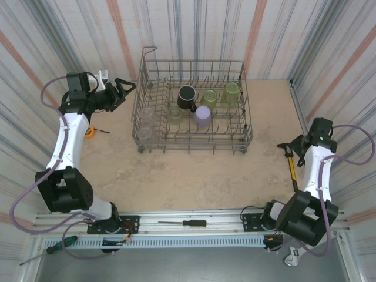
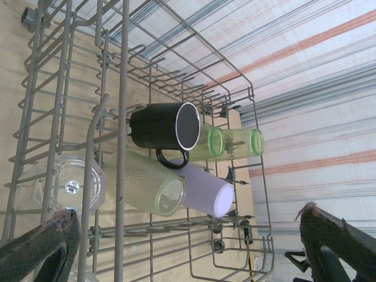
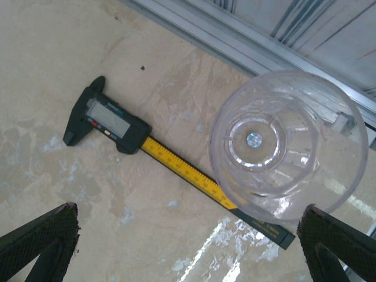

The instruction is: Load the cups into the dish rack

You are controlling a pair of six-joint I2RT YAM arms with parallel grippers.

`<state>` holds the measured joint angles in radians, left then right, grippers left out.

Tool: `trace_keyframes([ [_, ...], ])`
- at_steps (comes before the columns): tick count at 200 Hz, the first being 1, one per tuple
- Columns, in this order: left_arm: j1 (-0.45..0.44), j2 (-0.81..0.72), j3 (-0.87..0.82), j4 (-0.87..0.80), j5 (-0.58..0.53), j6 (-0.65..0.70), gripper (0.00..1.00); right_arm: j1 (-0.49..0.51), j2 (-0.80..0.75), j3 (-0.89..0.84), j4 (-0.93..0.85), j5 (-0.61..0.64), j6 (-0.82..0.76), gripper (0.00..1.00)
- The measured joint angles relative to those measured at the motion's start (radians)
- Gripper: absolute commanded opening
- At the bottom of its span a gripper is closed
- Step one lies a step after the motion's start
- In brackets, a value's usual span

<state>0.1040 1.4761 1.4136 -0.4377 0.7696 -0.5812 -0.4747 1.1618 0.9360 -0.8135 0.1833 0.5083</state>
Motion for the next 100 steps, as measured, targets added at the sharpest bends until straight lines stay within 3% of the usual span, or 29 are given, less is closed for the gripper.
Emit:
trace_keyframes([
  [61,-0.008,0.0,0.0,0.0,0.017,-0.003,0.99,-0.043,0.084,-0.035,0.084,0.021,-0.015,0.84],
  [100,-0.014,0.0,0.0,-0.005,0.027,-0.003,0.99,-0.045,0.15,-0.045,0.138,0.03,-0.019,0.58],
])
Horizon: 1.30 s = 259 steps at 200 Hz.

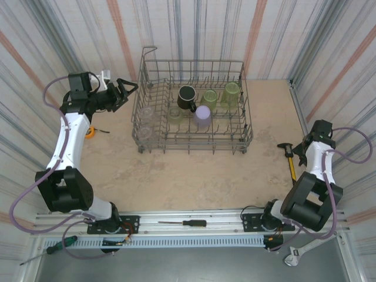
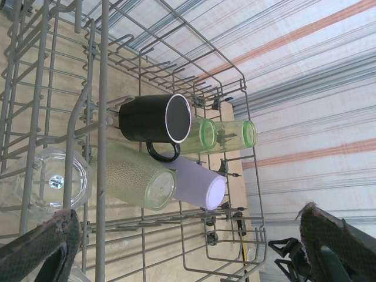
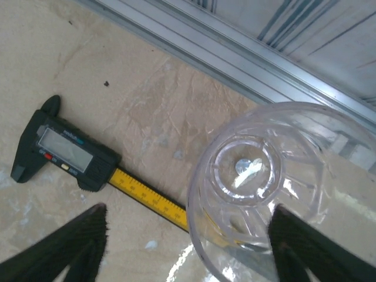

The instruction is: Load the cups into the dish rack

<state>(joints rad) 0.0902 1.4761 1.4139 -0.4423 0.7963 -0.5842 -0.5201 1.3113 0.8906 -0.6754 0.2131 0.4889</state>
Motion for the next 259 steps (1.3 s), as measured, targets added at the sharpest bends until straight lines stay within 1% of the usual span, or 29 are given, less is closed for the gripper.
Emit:
trace_keyframes([
  [24,0.0,-0.001,0.0,-0.002,0.0,0.0,0.99,-0.004,0.042,0.0,0.02,-0.001,0.002,0.38],
  [51,0.0,-0.001,0.0,-0.003,0.008,0.0,0.99,-0.004,0.054,0.0,0.035,-0.004,0.002,0.1],
  [58,0.0,-0.001,0.0,-0.003,0.008,0.0,0.99,-0.004,0.057,0.0,0.039,-0.004,0.001,0.05],
  [73,0.0,-0.001,0.0,-0.003,0.014,0.0,0.99,-0.004,0.062,0.007,0.035,-0.004,-0.003,0.0],
  [124,0.0,-0.001,0.003,-0.004,0.026,0.0,0.99,-0.004,0.037,0.061,-0.007,-0.064,-0.003,0.0],
  [163,0.0,-0.001,0.02,-0.011,0.037,-0.003,0.99,-0.001,-0.062,0.2,-0.067,-0.119,-0.001,0.0],
  [188,0.0,-0.001,0.04,-0.018,0.046,-0.005,0.99,0.029,-0.103,0.291,-0.087,-0.156,0.002,0.0],
  [209,0.0,0.0,0.066,-0.023,0.055,-0.011,0.99,0.085,-0.108,0.371,-0.101,-0.193,0.013,0.0],
  [224,0.0,0.002,0.089,-0.026,0.067,-0.019,0.98,0.143,-0.107,0.429,-0.111,-0.222,0.026,0.0],
  [259,-0.001,0.023,0.141,-0.023,0.102,-0.046,0.99,0.349,-0.072,0.593,-0.119,-0.237,0.028,0.0],
])
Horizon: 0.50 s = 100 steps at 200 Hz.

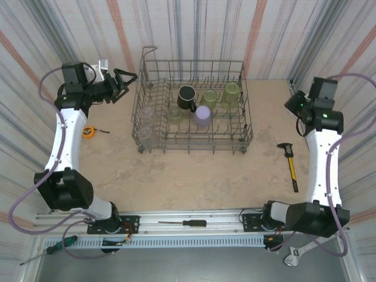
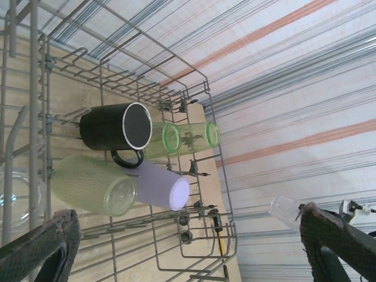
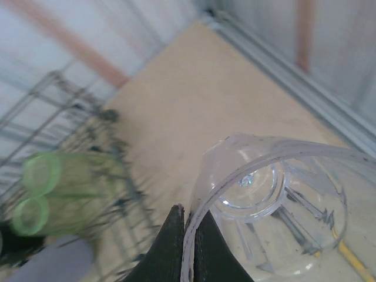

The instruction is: Load the cups into the dish rack

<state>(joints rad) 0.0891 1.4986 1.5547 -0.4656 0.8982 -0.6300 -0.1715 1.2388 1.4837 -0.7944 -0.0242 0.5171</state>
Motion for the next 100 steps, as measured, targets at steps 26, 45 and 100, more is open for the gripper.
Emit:
trace_keyframes([
  [26,-0.008,0.019,0.009,0.015,0.028,-0.022,0.99,0.135,0.052,0.096,0.011,-0.011,0.001,0.0],
  [45,-0.021,0.034,0.009,0.028,0.049,-0.037,0.99,0.204,0.088,0.12,0.041,-0.036,0.004,0.0],
  [100,-0.058,0.081,0.033,0.068,0.098,-0.079,0.99,0.344,0.166,0.106,0.197,-0.154,0.046,0.0],
])
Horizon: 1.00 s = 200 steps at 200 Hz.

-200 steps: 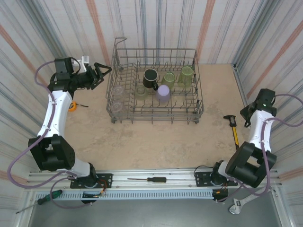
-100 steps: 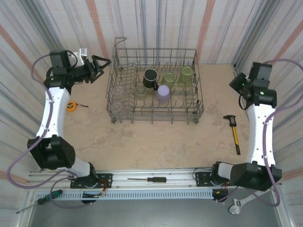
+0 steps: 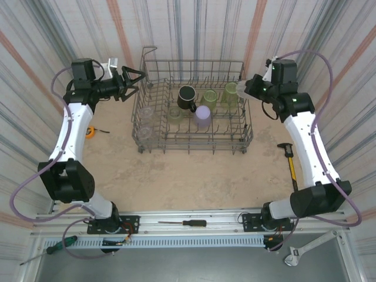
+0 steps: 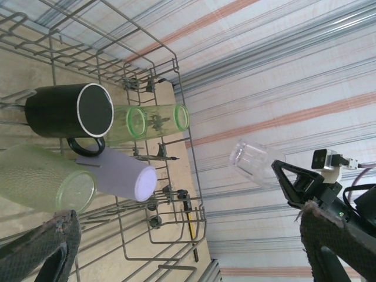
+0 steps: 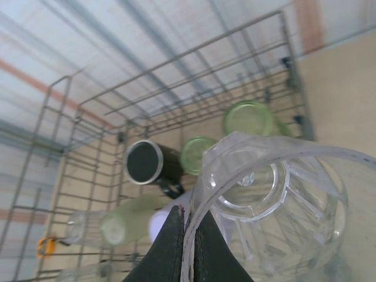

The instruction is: Load the cups into the dish rack

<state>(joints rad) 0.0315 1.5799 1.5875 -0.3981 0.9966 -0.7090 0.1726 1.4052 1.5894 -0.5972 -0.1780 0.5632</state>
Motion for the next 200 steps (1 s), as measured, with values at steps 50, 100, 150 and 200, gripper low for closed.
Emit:
trace_keyframes([
  [50,-0.045,0.044,0.034,0.061,0.043,-0.055,0.99,0.055,0.03,-0.095,0.22,-0.131,0.089,0.0],
  [100,-0.085,0.085,0.036,0.13,0.072,-0.117,0.99,0.121,0.085,-0.164,0.421,-0.224,0.172,0.0],
  [150,-0.113,0.116,0.036,0.22,0.1,-0.197,0.99,0.162,0.14,-0.219,0.675,-0.326,0.274,0.0],
  [200,-0.118,0.155,0.035,0.311,0.126,-0.289,0.99,0.189,0.214,-0.219,0.921,-0.432,0.365,0.0],
])
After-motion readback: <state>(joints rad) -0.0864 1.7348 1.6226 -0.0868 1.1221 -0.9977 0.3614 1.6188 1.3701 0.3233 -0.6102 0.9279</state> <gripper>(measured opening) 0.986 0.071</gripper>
